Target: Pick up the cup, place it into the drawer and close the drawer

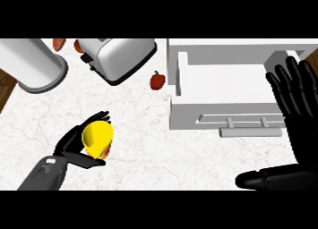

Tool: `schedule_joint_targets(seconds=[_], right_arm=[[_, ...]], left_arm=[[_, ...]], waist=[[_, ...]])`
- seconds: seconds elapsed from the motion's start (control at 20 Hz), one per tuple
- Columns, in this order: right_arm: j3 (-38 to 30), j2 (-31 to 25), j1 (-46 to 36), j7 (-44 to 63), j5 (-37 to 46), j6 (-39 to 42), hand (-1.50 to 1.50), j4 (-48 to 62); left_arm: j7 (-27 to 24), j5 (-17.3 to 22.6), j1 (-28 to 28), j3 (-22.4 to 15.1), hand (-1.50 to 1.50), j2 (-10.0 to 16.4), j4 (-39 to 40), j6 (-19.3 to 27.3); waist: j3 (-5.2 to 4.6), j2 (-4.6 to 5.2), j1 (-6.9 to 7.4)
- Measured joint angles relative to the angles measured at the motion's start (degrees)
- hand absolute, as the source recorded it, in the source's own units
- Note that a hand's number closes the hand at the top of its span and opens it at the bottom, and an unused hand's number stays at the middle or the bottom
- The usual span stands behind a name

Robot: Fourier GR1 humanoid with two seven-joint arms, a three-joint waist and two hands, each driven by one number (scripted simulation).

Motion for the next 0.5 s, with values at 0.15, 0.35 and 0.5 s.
schedule_joint_targets(seconds=[0.15, 0.35, 0.5], right_arm=[[-0.5, -0.3, 1.2, -0.3, -0.8, 0.6, -1.50, -0.4], [-1.8, -1.0, 0.9, -0.6, -1.5, 1.0, -1.50, -0.1], [-1.8, -1.1, 0.5, 0.0, -1.4, 0.8, -1.50, -0.4]], left_arm=[[0.4, 1.1, 0.2, -0.6, 1.50, -0.2, -0.8, -1.6], [-0.3, 2.4, 0.1, -1.2, 1.50, -1.1, -2.4, -1.5], [-2.5, 3.5, 1.0, -0.3, 1.50, -1.3, -3.0, 1.1]], waist=[[0.03, -0.05, -0.13], [0.01, -0.02, -0.04], [0.00, -0.01, 0.13]])
